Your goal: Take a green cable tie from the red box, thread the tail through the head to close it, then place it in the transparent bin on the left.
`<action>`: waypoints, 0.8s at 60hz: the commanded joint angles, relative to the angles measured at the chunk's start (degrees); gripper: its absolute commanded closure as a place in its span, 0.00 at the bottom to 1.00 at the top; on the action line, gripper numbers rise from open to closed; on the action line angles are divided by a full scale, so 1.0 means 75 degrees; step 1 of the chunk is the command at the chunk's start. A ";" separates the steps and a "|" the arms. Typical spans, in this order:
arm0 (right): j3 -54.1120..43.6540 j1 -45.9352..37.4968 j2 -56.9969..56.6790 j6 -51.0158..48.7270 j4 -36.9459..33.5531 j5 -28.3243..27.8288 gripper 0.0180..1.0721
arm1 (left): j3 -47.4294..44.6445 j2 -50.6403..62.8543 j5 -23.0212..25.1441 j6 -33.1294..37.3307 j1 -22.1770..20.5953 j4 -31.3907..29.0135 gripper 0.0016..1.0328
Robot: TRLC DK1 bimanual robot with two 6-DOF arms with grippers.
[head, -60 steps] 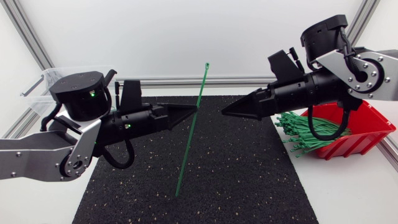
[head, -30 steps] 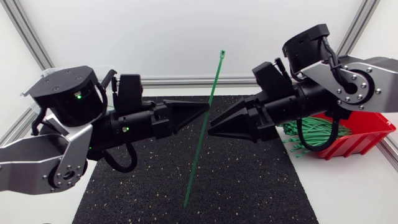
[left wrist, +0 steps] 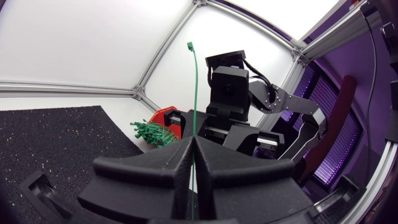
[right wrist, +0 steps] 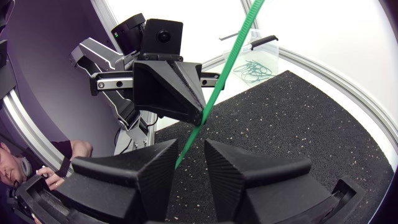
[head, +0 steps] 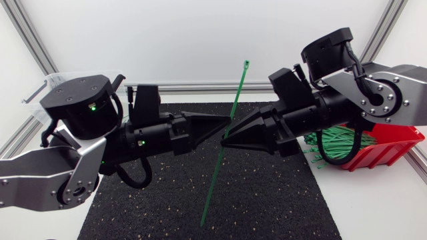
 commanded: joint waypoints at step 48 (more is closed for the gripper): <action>-0.0001 0.0367 -0.0022 -0.0391 -0.0628 0.0843 0.95 | -0.0169 0.0035 0.0662 -0.0083 0.0763 -0.0236 0.35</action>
